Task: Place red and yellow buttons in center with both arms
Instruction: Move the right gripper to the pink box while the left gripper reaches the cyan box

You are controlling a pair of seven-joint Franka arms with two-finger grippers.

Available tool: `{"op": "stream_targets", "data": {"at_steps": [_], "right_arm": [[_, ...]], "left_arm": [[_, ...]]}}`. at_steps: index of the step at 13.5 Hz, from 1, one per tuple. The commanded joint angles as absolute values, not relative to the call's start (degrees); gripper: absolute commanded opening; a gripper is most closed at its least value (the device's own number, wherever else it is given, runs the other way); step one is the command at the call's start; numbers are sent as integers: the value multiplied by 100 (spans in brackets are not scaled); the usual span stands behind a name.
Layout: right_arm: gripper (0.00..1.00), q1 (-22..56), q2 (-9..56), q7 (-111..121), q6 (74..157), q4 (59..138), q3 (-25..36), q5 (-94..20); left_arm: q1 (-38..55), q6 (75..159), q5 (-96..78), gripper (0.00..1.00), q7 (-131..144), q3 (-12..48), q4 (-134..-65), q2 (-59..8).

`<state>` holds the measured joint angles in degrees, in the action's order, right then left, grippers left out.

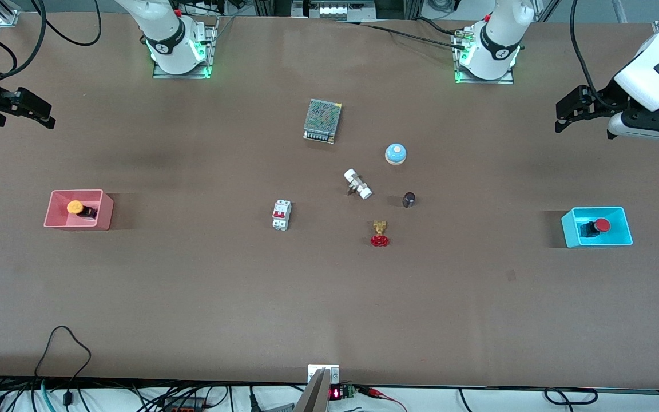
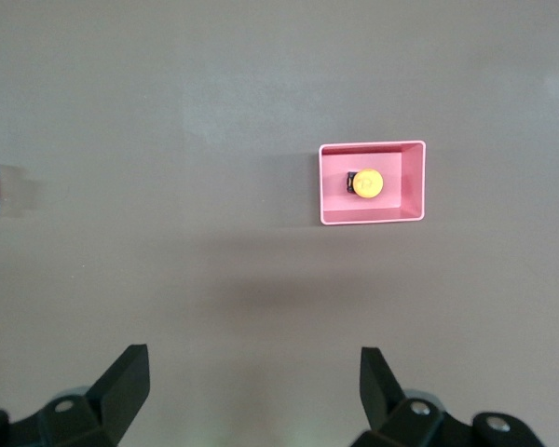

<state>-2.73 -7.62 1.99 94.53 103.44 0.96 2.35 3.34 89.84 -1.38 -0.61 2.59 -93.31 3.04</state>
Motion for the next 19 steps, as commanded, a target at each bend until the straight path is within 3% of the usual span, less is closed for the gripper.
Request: {"op": "stream_targets", "data": {"at_steps": [1,13,17,19], "right_arm": [[100,-255,-949,167,9466,10476,114,220],[100,-474,-220,202,9826,10398,141,272],[100,-764,490,255,10124,10389,141,325],[100,-905,816,264,10431,10397,141,334]], "left_arm": [[255,8965,-158,100,-97,317,-9343,360],[237,8886,-158,100,-26,255,-9343,290],[19,8842,-193,100,-26,246,-9256,-78],[-192,8720,-150,100,-44,237,-8896,-587]]}}
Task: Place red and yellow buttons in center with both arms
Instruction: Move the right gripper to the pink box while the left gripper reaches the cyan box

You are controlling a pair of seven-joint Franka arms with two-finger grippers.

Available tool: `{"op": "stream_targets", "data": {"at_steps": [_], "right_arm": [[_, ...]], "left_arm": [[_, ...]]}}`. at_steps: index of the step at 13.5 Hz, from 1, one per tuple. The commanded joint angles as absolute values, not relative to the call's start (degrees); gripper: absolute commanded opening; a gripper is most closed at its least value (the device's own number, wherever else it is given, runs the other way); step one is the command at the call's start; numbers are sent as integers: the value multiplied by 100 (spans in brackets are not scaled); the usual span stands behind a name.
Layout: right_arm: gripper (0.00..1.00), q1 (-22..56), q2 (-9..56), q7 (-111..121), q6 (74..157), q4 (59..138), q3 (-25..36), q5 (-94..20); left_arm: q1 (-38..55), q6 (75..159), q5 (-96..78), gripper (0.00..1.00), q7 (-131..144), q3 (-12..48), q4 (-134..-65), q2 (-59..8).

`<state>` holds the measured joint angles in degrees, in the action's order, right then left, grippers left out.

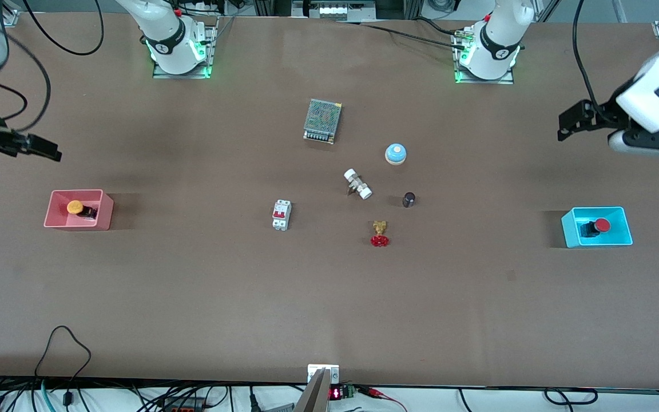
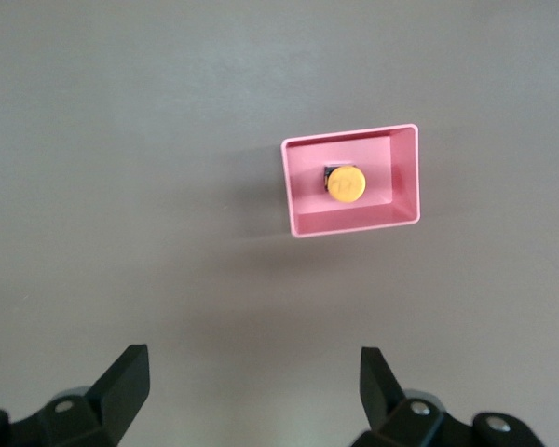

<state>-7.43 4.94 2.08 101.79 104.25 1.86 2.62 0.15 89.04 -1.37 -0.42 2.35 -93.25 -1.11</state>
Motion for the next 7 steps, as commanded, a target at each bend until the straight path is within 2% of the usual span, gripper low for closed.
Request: {"op": "stream_targets", "data": {"at_steps": [1,7], "right_arm": [[100,-957,991,272,10589,10406,149,334],[100,-1212,1941,771,11722,10564,149,352]], "left_arm": [[-385,8553,-123,100,-70,220,-8773,-667],[-1264,8534,1195,100,-1176,229,-8807,-1282]]}}
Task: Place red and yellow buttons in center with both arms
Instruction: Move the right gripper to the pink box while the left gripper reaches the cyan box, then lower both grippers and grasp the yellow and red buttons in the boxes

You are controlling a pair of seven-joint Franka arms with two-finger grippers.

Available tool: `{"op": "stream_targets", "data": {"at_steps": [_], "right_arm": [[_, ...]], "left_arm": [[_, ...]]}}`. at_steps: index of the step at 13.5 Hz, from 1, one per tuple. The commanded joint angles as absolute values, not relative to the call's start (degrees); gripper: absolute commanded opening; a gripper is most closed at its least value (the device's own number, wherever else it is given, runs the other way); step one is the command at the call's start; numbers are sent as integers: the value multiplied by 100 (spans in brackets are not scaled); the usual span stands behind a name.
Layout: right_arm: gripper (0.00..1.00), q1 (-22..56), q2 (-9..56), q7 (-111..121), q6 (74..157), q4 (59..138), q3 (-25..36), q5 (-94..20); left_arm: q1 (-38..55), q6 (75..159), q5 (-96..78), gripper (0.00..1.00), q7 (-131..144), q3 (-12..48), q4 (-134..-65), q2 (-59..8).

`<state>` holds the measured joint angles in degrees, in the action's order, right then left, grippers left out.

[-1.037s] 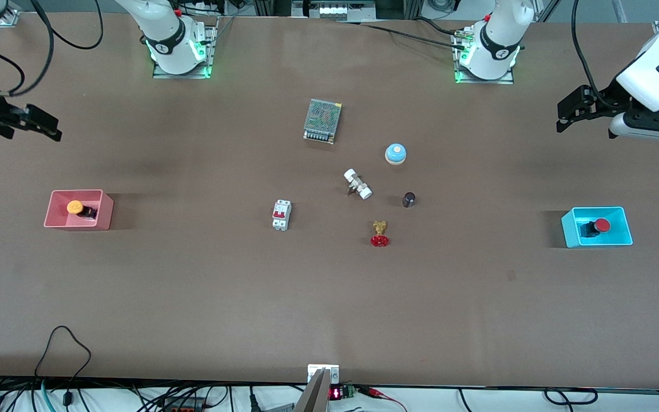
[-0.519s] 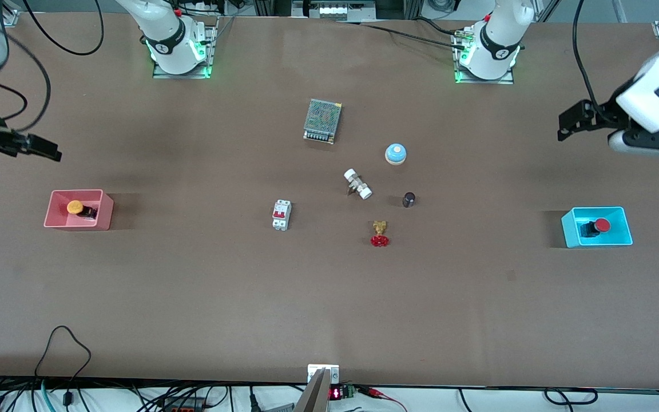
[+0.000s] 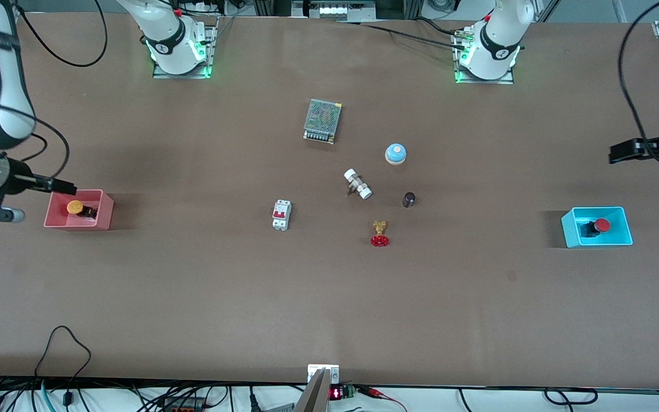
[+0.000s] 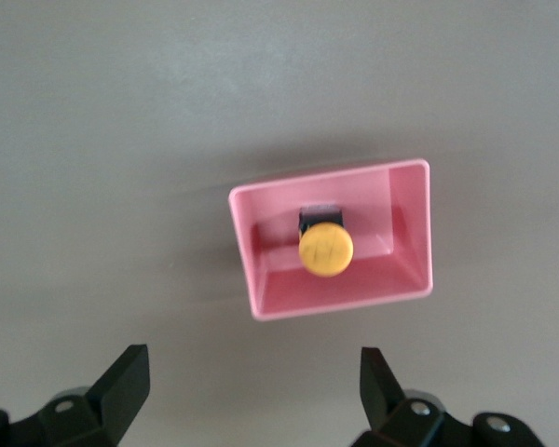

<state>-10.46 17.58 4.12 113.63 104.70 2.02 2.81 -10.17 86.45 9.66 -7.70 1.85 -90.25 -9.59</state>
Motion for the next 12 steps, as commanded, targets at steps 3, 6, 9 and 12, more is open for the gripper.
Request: {"op": "stream_targets", "data": {"at_steps": [3,6,9,12], "right_arm": [[100,-1283,2354,975,12259,10670,149,561],[100,-1310,2592,976,12410,10670,149,764],[100,-1336,2724,976,12507,10670,149,905],[89,-1353,2794,976,12621,10652,149,923]], "left_arm": [[-1599,9382,1187,100,-1248,229,-8903,-1897],[-1818,10762,1169,100,-1396,237,-9254,-2266],[-2320,12020,863,100,-2212,316,-9553,-2723],[-2461,12584,440,100,-2618,316,-9580,-3066]]}}
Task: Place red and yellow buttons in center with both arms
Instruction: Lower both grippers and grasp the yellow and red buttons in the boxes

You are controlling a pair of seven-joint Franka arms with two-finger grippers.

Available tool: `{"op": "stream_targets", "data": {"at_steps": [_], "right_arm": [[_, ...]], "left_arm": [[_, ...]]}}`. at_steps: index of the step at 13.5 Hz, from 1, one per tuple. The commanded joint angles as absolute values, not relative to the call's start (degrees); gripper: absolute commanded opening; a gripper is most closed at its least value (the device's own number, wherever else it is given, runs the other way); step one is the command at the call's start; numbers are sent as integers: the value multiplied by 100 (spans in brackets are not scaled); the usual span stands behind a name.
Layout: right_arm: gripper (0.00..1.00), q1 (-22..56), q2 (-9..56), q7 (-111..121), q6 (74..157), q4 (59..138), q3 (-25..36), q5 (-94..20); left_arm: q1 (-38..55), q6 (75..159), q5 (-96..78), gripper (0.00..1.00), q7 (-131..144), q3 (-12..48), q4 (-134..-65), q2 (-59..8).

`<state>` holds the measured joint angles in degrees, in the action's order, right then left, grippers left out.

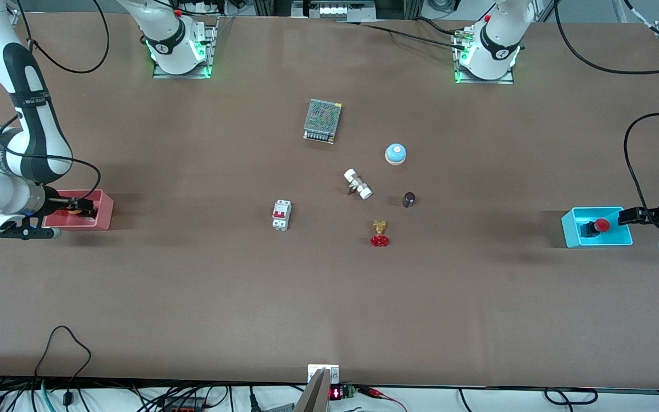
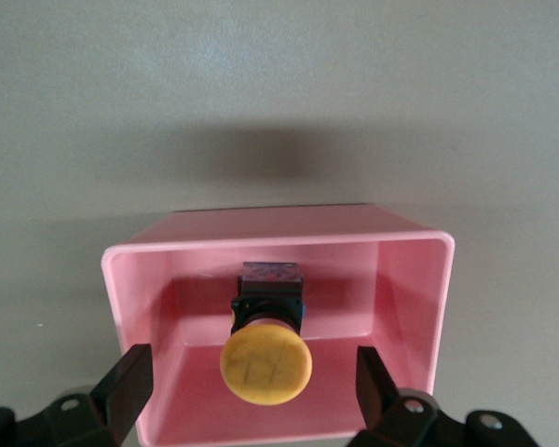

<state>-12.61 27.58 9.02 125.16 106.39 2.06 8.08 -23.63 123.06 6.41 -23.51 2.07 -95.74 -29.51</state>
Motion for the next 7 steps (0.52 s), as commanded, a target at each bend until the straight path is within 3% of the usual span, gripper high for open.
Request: {"op": "stream_targets", "data": {"at_steps": [1,7], "right_arm": [[80,-1371,2804,984,12630,10661,149,940],[74,-1450,2847,1143,12621,10661,149,976]], "left_arm": [[-2452,12847,439,100,-2645,316,-9580,-3189],[-2426,12955,396,100,-2514,404,-9598,-3357]]}}
